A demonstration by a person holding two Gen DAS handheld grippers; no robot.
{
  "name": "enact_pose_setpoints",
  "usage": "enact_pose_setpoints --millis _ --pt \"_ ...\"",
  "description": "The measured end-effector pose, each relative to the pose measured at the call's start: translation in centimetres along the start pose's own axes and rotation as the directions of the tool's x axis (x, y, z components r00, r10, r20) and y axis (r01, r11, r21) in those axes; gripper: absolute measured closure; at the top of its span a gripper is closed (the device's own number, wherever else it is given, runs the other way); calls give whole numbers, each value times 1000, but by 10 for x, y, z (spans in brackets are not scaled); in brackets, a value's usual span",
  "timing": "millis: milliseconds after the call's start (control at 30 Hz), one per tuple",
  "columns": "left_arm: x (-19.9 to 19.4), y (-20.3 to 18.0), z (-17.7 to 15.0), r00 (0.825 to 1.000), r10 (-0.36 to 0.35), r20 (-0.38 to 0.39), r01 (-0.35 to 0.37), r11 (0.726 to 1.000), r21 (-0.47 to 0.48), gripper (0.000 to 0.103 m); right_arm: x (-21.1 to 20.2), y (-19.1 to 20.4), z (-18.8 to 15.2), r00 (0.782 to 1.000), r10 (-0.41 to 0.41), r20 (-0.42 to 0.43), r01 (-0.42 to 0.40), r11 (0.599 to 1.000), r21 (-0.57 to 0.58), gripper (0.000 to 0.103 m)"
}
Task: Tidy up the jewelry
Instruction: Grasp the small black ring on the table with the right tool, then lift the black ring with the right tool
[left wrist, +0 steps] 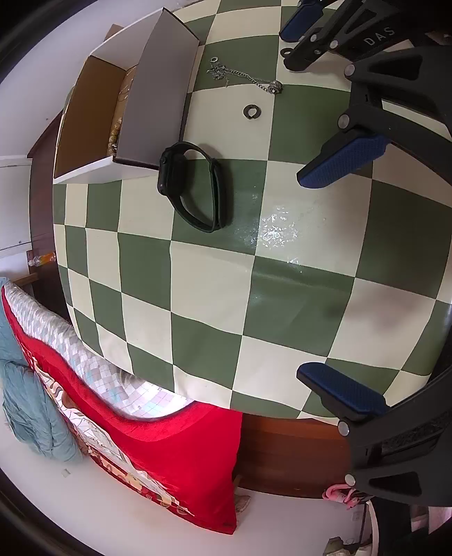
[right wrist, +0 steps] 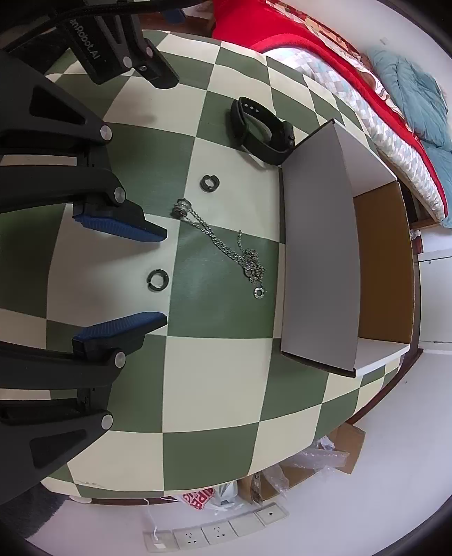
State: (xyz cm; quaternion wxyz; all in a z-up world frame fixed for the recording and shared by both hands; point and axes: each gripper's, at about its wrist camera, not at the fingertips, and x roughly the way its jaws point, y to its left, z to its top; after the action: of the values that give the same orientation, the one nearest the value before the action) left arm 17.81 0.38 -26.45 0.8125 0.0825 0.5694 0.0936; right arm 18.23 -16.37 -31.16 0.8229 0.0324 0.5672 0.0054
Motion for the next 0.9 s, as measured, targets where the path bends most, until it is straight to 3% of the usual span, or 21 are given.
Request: enact_pose_setpoints --millis 67,167,233,467,733,900 --pt "0 0 0 1000 0 -1 0 1000 -1 1 1 1 2 1000 -8 6 8 1000 -4 63" --pt "0 -1 0 1000 -1 -3 1 1000 1 1 1 0 4 1000 -20 16 20 1000 -8 75" --pt "1 -2 1 1000 -3 -4 3 1000 3 1 1 -4 5 1000 -15 15 15 1000 -3 90" --pt "-2 -17 6 999 -40 6 39 999 26 3 0 -18 3 1000 1 23 -1 1000 27 90" --pt "1 -58 17 986 -165 -21 166 983 82 17 -5 -58 -1 1000 -20 12 18 994 107 90" --pt "6 -77 21 979 -201 -40 204 973 109 24 -6 -78 -3 1000 -30 9 28 990 140 90"
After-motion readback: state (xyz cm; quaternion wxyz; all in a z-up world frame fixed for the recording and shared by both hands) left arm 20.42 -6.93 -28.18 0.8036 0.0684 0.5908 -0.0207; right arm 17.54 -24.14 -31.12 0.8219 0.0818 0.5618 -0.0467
